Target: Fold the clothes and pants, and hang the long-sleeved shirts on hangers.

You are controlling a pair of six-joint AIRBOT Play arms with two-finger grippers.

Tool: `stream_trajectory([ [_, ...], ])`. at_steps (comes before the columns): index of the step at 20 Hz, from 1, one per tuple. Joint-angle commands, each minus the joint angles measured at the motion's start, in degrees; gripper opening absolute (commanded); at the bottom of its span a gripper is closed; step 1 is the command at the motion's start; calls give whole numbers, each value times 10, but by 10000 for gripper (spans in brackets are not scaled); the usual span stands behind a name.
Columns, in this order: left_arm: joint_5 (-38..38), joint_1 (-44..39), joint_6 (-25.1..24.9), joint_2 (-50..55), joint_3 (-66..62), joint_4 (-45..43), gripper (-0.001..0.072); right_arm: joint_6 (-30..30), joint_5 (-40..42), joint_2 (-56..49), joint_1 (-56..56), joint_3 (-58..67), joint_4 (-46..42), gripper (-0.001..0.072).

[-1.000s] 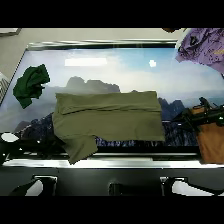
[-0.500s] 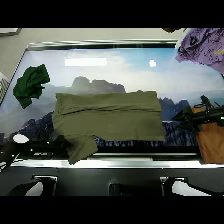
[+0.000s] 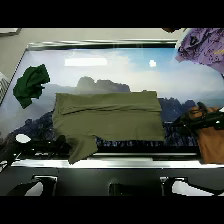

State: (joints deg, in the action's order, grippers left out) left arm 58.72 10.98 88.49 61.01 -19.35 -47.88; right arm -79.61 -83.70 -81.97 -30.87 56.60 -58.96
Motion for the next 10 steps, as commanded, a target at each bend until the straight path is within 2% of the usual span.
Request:
stream_trajectory([
  [1, 8, 0, 0, 1, 0, -1, 19, 22, 7, -19, 0, -57, -7, 473],
  [10, 17, 0, 3, 1, 0, 2, 19, 70, 61, -19, 1, -127, 46, 471],
])
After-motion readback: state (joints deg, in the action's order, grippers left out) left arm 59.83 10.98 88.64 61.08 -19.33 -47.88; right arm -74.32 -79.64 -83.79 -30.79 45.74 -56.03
